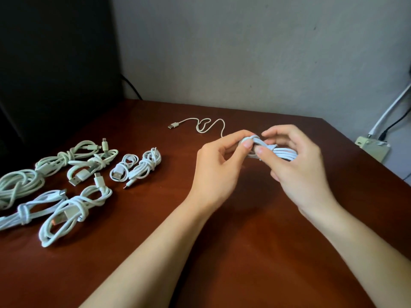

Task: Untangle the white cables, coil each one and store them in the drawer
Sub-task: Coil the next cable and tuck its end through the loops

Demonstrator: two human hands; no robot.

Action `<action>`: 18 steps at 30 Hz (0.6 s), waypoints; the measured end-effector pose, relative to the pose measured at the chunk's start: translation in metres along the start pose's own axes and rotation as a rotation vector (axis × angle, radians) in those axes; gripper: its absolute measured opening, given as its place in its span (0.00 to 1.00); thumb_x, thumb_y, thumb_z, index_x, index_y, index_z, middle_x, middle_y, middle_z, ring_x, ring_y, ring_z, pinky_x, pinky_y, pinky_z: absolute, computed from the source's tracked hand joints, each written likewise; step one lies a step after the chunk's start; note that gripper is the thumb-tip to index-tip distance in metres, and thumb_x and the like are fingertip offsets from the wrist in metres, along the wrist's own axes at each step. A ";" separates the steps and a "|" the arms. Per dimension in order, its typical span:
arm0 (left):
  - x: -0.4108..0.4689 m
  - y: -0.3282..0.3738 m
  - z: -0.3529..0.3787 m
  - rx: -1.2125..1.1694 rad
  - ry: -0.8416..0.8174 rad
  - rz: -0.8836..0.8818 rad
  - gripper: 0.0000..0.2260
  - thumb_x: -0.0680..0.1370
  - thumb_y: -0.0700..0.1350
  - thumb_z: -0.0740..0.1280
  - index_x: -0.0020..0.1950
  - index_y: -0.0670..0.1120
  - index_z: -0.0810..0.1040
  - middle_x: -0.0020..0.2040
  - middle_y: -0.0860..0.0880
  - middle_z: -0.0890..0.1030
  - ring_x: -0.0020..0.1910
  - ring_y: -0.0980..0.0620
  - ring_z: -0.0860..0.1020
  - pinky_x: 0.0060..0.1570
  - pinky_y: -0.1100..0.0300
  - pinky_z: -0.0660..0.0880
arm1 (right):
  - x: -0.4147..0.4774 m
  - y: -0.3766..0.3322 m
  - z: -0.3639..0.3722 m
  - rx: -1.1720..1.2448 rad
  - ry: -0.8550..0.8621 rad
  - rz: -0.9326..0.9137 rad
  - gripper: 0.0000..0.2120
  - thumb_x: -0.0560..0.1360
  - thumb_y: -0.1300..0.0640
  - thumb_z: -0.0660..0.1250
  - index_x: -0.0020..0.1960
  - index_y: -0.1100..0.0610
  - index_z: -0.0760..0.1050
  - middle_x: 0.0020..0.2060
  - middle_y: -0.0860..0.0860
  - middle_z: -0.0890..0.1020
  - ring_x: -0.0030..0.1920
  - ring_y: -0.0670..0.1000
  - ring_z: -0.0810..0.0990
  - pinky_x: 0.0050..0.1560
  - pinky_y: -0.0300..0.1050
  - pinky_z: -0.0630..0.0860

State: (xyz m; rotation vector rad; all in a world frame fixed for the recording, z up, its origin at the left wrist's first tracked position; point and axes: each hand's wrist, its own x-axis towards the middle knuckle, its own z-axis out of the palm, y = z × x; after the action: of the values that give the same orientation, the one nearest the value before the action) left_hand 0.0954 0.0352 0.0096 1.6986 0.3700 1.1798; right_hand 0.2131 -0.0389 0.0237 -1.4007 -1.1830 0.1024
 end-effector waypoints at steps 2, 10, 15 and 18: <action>0.000 0.002 0.001 -0.002 -0.017 0.008 0.08 0.81 0.40 0.63 0.54 0.44 0.81 0.48 0.52 0.84 0.46 0.61 0.79 0.44 0.65 0.73 | 0.001 0.000 0.000 0.018 0.019 0.022 0.09 0.65 0.51 0.73 0.44 0.46 0.77 0.38 0.44 0.81 0.38 0.42 0.78 0.36 0.40 0.70; 0.004 0.011 0.009 -0.303 0.111 -0.187 0.07 0.80 0.40 0.63 0.50 0.44 0.81 0.47 0.47 0.83 0.46 0.54 0.80 0.42 0.62 0.76 | 0.000 -0.002 -0.005 -0.311 0.084 -0.350 0.14 0.64 0.60 0.77 0.48 0.55 0.80 0.43 0.49 0.80 0.43 0.42 0.78 0.47 0.29 0.71; 0.006 0.007 -0.002 -0.357 -0.044 -0.400 0.10 0.79 0.43 0.64 0.46 0.39 0.82 0.42 0.43 0.81 0.42 0.50 0.78 0.42 0.61 0.74 | -0.004 0.004 -0.005 -0.508 -0.012 -0.625 0.12 0.67 0.59 0.75 0.49 0.61 0.81 0.42 0.53 0.78 0.43 0.49 0.74 0.50 0.30 0.67; 0.007 0.006 -0.006 -0.387 -0.140 -0.453 0.10 0.80 0.42 0.63 0.45 0.40 0.82 0.44 0.43 0.82 0.44 0.52 0.79 0.44 0.62 0.77 | -0.002 0.007 -0.007 -0.538 -0.062 -0.685 0.11 0.67 0.63 0.74 0.49 0.62 0.80 0.42 0.52 0.78 0.44 0.50 0.74 0.51 0.32 0.68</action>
State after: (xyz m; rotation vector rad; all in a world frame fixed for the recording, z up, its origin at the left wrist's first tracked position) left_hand 0.0919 0.0405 0.0181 1.2646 0.3862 0.7374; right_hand 0.2206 -0.0435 0.0186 -1.3622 -1.7642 -0.7016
